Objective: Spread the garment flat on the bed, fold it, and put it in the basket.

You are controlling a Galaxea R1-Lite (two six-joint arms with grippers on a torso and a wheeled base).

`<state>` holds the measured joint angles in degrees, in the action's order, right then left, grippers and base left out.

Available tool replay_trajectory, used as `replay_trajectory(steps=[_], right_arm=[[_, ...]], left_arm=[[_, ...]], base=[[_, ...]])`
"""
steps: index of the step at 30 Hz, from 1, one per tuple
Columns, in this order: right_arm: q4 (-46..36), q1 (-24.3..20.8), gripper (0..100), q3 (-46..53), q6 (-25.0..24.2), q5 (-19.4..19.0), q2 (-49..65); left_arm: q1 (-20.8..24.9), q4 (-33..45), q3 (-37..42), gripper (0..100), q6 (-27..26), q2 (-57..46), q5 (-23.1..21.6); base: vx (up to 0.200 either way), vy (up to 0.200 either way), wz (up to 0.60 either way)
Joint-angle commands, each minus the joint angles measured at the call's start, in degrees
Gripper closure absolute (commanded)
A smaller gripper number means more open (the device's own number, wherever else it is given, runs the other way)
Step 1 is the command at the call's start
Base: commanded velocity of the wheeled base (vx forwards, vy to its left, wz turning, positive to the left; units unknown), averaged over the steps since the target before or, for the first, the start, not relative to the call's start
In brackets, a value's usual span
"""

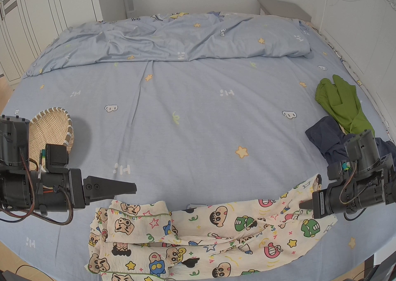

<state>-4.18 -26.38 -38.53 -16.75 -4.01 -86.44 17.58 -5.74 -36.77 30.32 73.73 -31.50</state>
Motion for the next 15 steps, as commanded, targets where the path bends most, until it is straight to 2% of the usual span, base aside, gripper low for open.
replay_trajectory(steps=[1, 6, 11, 15], right_arm=[[-1.3, -1.2, 100, -3.4, 0.8, -0.5, 0.3], [-1.6, -4.5, 100, -2.9, 0.6, -0.6, 0.3], [-3.6, -5.0, 100, -3.7, 0.5, -0.4, 0.7], [-3.9, -5.0, 100, -3.8, 0.4, -0.5, 1.1]], left_arm=[[0.0, 0.7, 0.6, 0, -1.8, 0.3, 0.1], [-0.1, 1.3, 0.4, 0, -2.0, 0.5, 0.2], [0.0, 1.3, 0.5, 0, -2.0, 0.5, 0.2], [0.0, 1.3, 0.5, 0, -2.3, 0.1, 0.2]], base=[[0.0, 0.0, 0.0], [0.0, 0.0, 0.0], [0.0, 0.0, 0.0], [0.0, 0.2, 0.0]])
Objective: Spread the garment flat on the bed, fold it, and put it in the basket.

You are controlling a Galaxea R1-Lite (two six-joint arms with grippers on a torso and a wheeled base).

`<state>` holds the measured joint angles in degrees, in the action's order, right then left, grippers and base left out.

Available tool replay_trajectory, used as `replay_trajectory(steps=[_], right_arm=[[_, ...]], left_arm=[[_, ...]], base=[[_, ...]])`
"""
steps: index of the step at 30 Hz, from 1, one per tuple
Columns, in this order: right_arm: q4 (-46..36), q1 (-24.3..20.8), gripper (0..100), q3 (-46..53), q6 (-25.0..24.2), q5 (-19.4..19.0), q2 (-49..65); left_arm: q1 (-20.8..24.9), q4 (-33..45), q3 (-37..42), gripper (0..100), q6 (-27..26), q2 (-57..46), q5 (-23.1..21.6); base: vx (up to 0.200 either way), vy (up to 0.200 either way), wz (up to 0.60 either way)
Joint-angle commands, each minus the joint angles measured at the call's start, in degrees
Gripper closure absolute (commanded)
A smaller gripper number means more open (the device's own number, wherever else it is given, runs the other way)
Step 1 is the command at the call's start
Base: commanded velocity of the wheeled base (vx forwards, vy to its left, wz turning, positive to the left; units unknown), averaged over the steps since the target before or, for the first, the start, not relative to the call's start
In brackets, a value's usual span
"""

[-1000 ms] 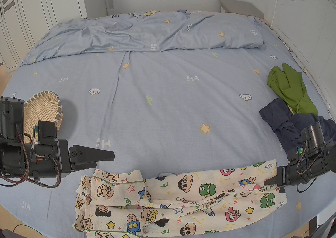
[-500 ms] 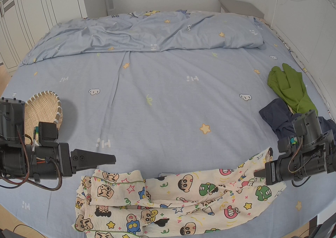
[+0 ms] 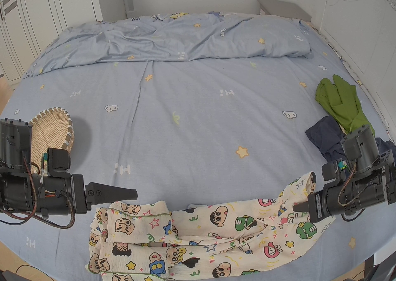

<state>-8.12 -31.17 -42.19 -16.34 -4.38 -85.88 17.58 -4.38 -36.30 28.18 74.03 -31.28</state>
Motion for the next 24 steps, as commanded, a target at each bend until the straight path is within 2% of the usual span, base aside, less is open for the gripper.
replay_trajectory(steps=[1, 16, 18, 20, 21, 24], right_arm=[[0.0, -0.2, 100, -0.2, 0.0, 0.0, 0.5], [-0.4, -0.7, 100, -0.3, -0.4, 0.1, 0.6], [-1.7, -1.8, 100, -0.6, -0.5, 1.0, 1.4], [-3.2, -2.8, 100, -1.3, -1.3, 2.0, 2.3], [-5.9, -4.9, 100, -3.2, -3.7, 3.3, 3.5], [-8.1, -7.6, 100, -5.4, -8.2, 3.8, 4.7]], left_arm=[[0.0, 0.0, 0.0, 0, -0.1, -0.2, 0.0], [1.9, 0.0, 0.7, 0, -0.2, -0.2, 0.1], [3.0, 0.0, 0.9, 0, -0.3, -0.1, 0.1], [3.3, -0.1, 1.1, 0, -0.3, -0.3, 0.2], [3.9, -0.3, 1.2, 0, -0.6, -0.6, 0.2], [4.1, -0.2, 1.2, 0, -1.0, -1.3, 0.3]], base=[[0.0, 0.2, 0.0], [0.0, 0.2, 0.0], [0.0, 0.2, 0.0], [0.0, 0.2, 0.0], [0.0, 0.0, 0.0], [0.0, 0.0, 0.0]])
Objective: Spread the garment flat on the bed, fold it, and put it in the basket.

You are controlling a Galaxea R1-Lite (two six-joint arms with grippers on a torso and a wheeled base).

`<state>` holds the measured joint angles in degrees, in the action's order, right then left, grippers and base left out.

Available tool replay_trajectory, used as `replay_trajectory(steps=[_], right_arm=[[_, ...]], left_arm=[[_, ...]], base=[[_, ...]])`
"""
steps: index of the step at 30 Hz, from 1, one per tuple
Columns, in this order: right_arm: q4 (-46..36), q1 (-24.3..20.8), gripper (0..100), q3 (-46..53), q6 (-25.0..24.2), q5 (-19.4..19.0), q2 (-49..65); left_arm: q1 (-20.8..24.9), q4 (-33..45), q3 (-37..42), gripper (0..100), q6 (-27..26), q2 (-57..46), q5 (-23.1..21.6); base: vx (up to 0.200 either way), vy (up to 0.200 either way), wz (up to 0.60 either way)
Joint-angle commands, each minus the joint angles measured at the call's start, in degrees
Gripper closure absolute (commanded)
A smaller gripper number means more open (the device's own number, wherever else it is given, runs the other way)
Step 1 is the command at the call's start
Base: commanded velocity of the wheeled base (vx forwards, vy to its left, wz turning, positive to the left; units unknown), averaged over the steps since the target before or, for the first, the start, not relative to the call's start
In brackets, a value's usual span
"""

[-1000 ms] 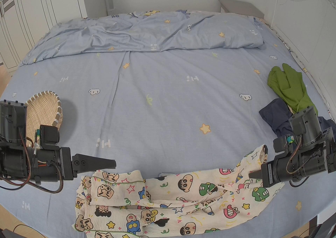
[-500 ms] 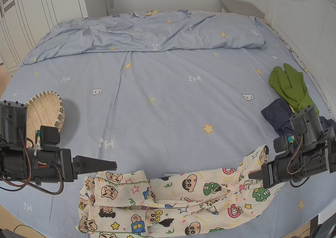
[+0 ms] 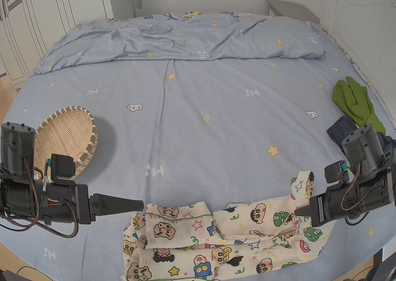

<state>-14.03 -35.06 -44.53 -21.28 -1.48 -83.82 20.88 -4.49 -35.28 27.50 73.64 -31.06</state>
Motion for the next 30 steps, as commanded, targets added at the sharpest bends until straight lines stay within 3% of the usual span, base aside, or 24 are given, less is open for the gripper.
replay_trajectory(steps=[1, 9, 20, 30], right_arm=[[-3.5, -5.5, 100, -5.0, -6.6, 0.4, 3.7], [-13.4, -13.8, 100, -14.8, -21.4, 0.9, 0.9], [-5.2, -20.3, 100, -17.0, -30.7, 0.4, -8.4], [-1.6, -26.6, 100, -20.4, -34.6, 0.4, -13.3]], left_arm=[[0.8, 0.0, -0.1, 0, -0.3, -1.0, 0.1], [0.9, 0.1, -0.4, 0, -0.3, -1.9, 0.2], [1.0, 0.2, -0.4, 0, -0.3, -1.7, 0.2], [1.0, 0.2, -0.3, 0, -0.3, -1.6, 0.1]], base=[[0.0, 0.0, 0.0], [0.0, 0.0, 0.0], [0.0, 0.0, 0.0], [0.0, 0.0, 0.0]])
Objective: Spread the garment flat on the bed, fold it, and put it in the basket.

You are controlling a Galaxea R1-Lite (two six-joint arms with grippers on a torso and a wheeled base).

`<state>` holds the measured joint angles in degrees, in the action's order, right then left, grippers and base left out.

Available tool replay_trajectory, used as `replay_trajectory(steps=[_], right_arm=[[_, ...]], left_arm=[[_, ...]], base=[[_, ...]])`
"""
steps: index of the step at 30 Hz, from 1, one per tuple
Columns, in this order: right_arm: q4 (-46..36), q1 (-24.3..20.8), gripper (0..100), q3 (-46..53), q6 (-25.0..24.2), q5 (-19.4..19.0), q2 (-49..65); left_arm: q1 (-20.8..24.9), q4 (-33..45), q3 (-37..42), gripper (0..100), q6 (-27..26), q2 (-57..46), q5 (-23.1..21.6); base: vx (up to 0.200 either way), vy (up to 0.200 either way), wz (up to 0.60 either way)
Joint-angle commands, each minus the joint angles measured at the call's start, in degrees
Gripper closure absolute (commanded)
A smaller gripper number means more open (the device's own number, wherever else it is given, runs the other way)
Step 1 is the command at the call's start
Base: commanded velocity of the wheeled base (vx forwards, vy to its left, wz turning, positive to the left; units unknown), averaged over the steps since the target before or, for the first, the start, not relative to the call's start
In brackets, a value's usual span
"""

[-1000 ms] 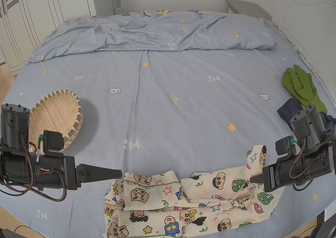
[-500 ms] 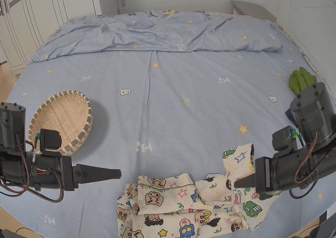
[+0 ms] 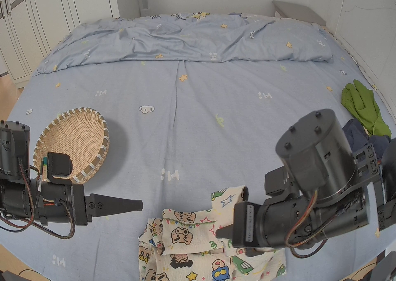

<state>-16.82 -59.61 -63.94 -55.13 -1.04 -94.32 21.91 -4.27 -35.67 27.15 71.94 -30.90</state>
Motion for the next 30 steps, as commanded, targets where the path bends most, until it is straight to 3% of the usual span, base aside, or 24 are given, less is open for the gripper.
replay_trajectory(steps=[1, 14, 30], right_arm=[[1.9, -2.3, 100, -1.2, -1.0, 0.1, -3.2], [4.1, -5.2, 100, -4.4, -1.1, 0.1, -7.5], [6.0, -5.0, 100, -7.0, -2.3, 0.9, -11.9]], left_arm=[[0.0, 0.0, 0.1, 0, 0.0, 0.1, 0.1], [-0.2, -0.7, 0.3, 0, 0.1, 0.0, 0.0], [-0.5, -1.8, 0.3, 0, 0.3, -1.3, -0.1]], base=[[0.0, 0.0, 0.0], [0.0, 0.0, 0.0], [0.0, 0.0, 0.0]])
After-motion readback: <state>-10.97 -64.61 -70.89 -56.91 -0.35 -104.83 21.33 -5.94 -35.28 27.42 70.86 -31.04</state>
